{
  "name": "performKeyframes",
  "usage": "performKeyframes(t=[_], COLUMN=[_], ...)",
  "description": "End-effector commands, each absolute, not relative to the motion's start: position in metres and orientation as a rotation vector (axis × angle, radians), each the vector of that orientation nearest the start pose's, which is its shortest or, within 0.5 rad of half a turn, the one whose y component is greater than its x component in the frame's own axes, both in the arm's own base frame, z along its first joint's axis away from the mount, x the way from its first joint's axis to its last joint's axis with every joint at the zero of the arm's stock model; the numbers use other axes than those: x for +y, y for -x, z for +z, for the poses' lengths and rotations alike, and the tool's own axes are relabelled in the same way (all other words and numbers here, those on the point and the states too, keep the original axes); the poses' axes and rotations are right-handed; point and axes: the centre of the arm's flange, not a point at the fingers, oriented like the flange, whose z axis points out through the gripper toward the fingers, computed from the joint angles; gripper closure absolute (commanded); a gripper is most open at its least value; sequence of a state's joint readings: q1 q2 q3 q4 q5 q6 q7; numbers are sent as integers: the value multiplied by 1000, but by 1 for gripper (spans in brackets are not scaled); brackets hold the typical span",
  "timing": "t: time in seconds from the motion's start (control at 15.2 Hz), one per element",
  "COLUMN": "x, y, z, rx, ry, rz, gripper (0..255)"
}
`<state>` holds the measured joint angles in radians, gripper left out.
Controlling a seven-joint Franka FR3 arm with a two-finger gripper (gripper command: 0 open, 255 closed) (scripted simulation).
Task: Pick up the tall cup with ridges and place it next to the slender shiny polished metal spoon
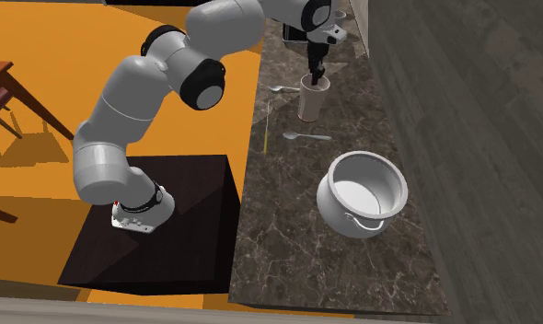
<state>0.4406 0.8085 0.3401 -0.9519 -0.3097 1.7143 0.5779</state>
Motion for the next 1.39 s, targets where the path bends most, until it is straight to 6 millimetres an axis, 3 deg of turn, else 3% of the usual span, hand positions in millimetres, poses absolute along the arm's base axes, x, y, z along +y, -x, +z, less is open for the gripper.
performKeyframes(t=[0.0, 0.46, 0.53, 0.86, 1.12, 1.32], x=[441, 441, 441, 441, 444, 444], y=[-621, -621, -621, -621, -619, -619], z=[396, 396, 396, 396, 446, 446], rx=[-240, -240, -240, -240, -240, -240], ry=[3188, 3188, 3188, 3188, 3188, 3188], rz=[-47, -47, -47, -47, -47, -47], gripper=[255, 255, 0, 0, 0, 0])
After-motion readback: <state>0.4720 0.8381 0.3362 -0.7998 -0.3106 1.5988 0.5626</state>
